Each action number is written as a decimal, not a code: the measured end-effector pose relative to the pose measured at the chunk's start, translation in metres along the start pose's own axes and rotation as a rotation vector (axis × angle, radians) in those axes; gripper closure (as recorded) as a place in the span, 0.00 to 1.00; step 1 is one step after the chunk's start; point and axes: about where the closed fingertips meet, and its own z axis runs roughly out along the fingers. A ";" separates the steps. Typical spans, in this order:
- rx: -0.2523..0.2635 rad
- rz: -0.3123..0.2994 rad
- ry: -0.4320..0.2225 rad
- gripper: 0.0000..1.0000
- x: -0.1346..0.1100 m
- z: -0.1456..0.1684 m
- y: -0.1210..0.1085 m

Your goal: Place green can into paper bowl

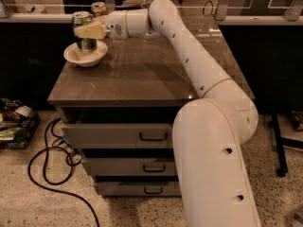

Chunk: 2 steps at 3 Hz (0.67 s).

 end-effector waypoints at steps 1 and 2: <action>0.009 -0.008 0.017 1.00 0.011 0.004 0.000; 0.024 -0.016 0.053 1.00 0.027 0.003 0.002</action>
Offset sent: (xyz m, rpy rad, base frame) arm -0.0088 -0.0120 -0.0437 -0.1021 -0.0201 -0.0446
